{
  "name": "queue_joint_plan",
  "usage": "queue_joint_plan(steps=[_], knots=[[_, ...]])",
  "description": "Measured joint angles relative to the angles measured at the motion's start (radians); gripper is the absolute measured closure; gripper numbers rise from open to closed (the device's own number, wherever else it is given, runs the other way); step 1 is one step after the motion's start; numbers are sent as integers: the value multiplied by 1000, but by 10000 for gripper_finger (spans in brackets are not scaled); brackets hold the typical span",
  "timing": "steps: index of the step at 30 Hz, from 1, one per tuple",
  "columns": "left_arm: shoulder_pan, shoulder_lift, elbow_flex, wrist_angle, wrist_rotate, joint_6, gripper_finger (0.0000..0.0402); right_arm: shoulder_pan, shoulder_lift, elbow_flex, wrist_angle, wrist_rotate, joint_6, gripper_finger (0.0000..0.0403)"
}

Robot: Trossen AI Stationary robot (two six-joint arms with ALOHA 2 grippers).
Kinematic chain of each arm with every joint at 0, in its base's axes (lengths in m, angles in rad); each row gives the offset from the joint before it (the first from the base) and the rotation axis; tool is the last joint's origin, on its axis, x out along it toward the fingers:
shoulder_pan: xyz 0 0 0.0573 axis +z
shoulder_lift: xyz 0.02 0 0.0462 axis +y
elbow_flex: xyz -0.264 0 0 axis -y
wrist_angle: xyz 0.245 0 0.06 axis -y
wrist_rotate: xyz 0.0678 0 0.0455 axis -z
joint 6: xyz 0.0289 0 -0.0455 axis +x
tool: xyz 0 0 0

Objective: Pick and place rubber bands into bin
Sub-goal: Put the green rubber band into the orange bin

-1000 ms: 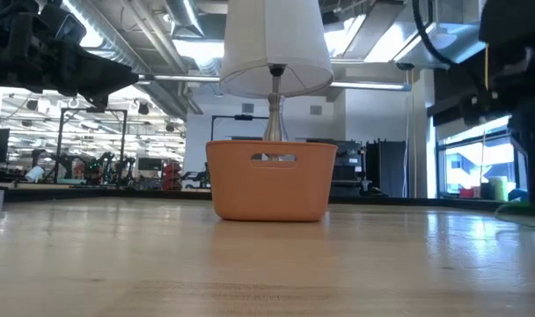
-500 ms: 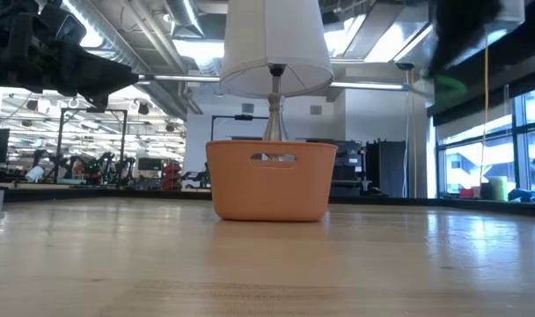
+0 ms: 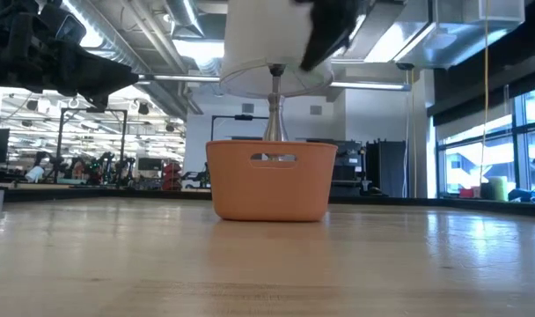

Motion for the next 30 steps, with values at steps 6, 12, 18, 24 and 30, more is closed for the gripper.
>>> queue_joint_plan(steps=[6,12,18,24,30], knots=[[0,0,0,0,0,0,288,-73,221,60,72,-172,-83,403],[0,0,0,0,0,0,288,-106,396,61,91,-216,-102,403],[0,0,0,0,0,0,288,-112,493,61,139,-265,-107,403],[0,0,0,0,0,0,288,-111,499,62,148,-269,-103,379],[0,0,0,0,0,0,288,-112,456,62,128,-269,-98,331]])
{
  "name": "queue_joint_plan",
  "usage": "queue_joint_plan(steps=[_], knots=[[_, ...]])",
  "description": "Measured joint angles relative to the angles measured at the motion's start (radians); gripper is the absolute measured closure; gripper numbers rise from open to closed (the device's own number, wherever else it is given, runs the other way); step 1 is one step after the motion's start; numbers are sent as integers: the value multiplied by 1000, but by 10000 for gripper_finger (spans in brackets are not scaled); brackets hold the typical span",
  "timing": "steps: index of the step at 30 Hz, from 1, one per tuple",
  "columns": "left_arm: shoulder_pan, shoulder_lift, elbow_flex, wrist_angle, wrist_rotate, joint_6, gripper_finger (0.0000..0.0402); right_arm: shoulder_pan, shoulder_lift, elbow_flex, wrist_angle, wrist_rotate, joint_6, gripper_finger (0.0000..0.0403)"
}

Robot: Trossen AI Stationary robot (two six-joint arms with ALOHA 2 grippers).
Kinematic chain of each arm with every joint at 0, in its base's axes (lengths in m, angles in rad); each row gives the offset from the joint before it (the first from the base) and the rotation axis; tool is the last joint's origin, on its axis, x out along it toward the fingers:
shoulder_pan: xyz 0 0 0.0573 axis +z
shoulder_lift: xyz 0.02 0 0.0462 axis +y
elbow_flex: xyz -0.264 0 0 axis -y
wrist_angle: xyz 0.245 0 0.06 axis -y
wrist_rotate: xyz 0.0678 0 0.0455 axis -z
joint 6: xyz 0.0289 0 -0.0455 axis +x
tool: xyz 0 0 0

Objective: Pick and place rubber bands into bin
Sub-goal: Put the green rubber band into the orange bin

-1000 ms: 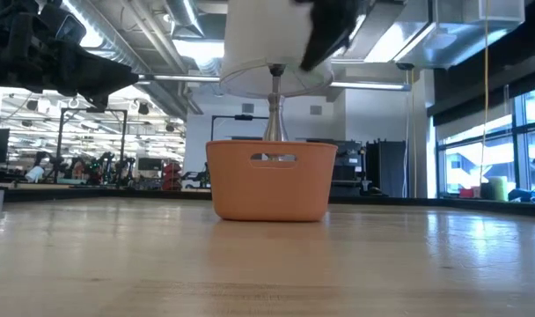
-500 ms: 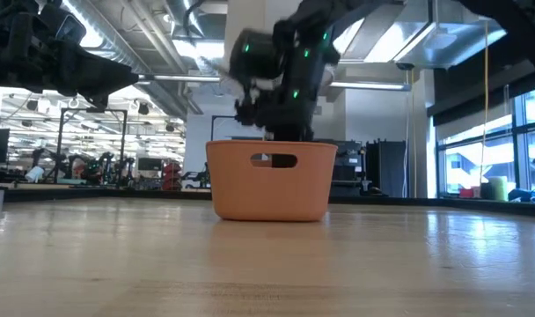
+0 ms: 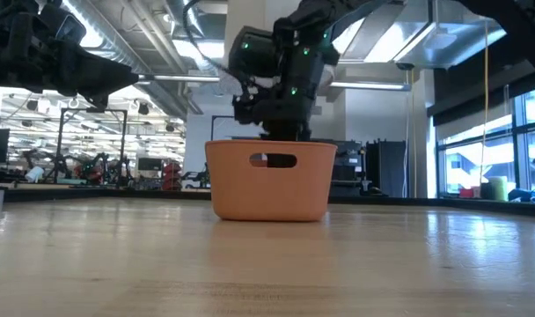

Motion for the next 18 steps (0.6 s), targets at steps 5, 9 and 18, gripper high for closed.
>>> queue_joint_plan(steps=[5,9,18], knots=[[0,0,0,0,0,0,288,0,-58,0,-2,0,1,297],[0,0,0,0,0,0,288,0,-105,0,-8,2,1,281],[0,1,0,0,-1,0,288,6,-234,-16,-76,4,53,279]])
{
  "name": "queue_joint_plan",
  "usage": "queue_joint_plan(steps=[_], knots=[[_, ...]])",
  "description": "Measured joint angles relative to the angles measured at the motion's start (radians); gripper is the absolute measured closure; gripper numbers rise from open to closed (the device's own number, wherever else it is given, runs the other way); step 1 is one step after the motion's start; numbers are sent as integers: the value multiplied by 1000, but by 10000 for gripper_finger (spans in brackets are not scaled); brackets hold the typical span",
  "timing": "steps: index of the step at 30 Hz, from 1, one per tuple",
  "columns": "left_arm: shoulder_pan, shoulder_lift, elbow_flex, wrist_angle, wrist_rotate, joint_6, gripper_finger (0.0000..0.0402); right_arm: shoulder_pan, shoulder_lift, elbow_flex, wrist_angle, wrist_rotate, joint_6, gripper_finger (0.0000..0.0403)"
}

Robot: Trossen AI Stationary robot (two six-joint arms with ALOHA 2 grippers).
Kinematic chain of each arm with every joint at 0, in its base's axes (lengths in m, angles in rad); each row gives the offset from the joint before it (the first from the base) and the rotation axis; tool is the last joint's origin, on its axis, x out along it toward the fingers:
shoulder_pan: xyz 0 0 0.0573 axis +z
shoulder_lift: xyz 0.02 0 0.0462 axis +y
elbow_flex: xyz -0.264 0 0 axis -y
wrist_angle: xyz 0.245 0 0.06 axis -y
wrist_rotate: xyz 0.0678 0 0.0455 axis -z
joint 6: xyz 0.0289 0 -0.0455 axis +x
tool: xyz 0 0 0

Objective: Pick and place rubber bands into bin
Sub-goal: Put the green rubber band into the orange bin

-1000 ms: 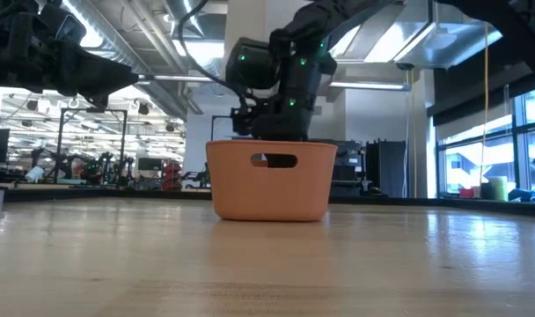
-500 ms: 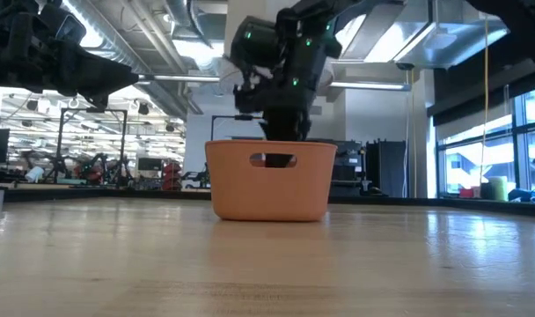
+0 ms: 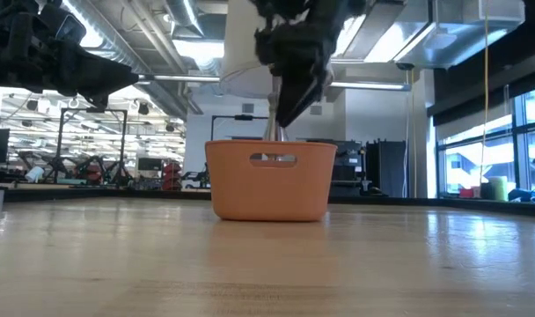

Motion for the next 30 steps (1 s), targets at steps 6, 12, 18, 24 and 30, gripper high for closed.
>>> queue_joint_plan(steps=[6,12,18,24,30], knots=[[0,0,0,0,0,0,288,40,-171,-198,39,89,131,279],[0,2,0,0,0,0,288,125,-427,-492,106,104,373,279],[0,2,0,1,0,0,288,293,-640,-697,28,110,718,296],[0,2,0,0,0,0,288,515,-719,-814,-6,110,1063,338],[0,3,0,0,0,0,288,682,-710,-877,5,114,1302,351]])
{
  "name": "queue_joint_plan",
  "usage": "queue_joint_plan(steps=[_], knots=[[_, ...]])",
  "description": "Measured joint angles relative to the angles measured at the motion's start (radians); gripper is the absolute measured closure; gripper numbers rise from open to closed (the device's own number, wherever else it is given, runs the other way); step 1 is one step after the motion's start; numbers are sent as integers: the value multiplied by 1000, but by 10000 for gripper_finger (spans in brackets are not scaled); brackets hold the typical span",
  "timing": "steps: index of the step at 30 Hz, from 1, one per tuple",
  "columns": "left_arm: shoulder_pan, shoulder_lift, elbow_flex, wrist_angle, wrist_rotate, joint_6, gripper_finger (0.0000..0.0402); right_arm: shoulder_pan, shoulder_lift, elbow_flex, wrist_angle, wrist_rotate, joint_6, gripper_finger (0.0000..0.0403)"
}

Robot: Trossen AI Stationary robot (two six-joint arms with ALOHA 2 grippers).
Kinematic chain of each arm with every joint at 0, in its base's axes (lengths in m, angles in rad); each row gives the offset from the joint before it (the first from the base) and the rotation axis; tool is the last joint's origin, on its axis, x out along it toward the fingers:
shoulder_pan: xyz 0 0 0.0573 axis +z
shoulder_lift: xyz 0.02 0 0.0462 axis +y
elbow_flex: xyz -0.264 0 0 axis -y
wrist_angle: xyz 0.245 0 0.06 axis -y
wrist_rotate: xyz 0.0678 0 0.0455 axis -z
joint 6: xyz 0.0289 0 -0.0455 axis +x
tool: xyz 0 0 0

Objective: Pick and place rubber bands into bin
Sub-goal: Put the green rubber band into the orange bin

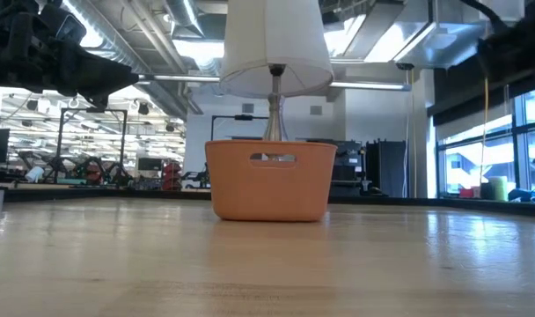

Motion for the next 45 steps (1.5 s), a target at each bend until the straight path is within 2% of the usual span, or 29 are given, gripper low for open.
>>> queue_joint_plan(steps=[6,13,20,26,31,38,45], knots=[[0,0,0,0,0,0,288,87,11,-56,56,20,111,344],[0,0,0,1,0,0,288,136,28,-131,222,36,198,294],[0,0,0,1,0,0,288,145,141,-150,311,-20,219,252],[0,0,0,1,0,0,288,144,237,-143,363,-94,213,246],[0,0,0,5,0,0,288,152,271,-140,353,-107,211,277],[0,0,0,7,0,0,288,155,272,-144,334,-117,201,390],[0,0,0,7,0,0,288,160,216,-150,315,-40,189,394]])
